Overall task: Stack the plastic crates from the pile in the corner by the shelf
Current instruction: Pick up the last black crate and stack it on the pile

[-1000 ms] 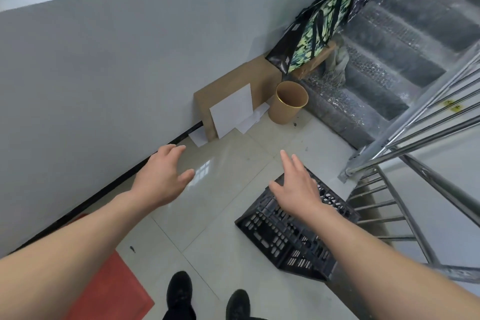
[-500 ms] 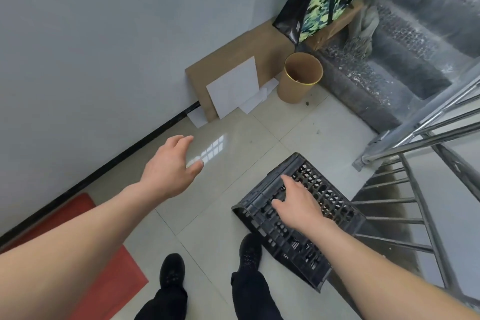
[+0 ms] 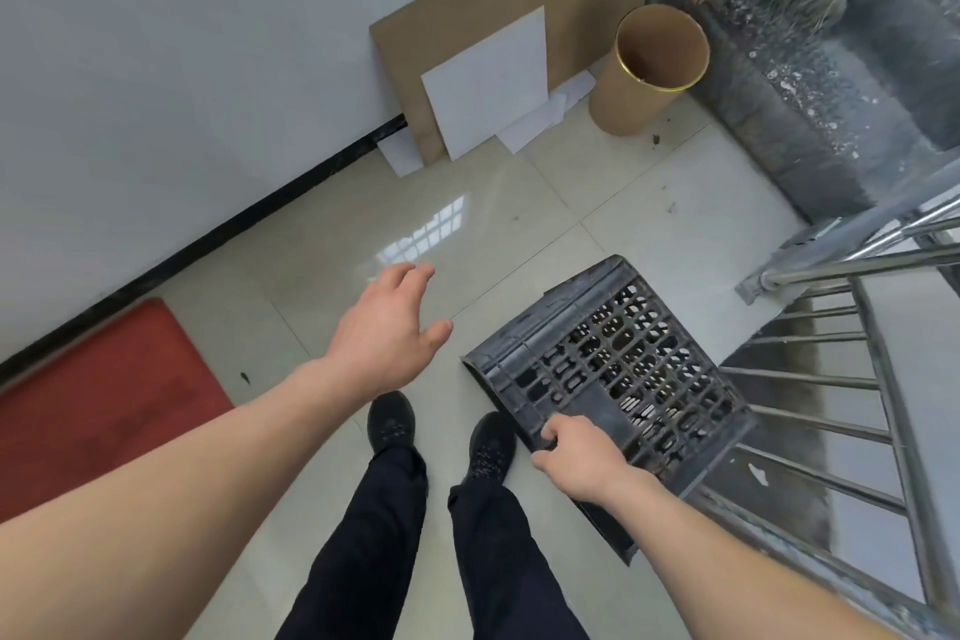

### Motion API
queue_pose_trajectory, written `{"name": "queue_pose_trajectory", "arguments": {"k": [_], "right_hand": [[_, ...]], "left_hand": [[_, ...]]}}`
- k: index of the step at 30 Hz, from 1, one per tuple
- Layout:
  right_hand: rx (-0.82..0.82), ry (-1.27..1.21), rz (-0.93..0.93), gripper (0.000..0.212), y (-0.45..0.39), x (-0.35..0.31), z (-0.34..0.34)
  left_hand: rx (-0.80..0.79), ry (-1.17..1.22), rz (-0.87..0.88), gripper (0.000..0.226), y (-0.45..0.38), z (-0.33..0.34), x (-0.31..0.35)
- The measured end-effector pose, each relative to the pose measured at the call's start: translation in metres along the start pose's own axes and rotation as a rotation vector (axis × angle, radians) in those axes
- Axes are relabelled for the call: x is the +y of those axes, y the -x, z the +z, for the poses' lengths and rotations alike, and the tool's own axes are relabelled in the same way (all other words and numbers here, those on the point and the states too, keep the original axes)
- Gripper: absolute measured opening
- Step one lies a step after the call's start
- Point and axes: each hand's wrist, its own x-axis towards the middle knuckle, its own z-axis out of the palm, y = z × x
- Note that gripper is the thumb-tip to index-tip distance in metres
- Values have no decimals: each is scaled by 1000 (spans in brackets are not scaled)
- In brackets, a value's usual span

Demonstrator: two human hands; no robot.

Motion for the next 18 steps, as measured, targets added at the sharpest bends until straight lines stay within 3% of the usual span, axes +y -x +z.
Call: {"name": "queue_pose_trajectory", "arguments": {"k": [5,11,14,18], "right_hand": [[-79,12,18,39,-22,-1,18],[-166,23,16,48,-39,-7,23],[-105,104,-19,47,-44,-10,20],[95,168,-96,39,-46,-22,2]], "left_hand": [[-24,10,16,68,-11,15,-13],[-62,17,-13,67,-18,29,-35],[-76,18,-26,67,-20,31,-43],[-71,36,-40,67,-24,24,-52]]}}
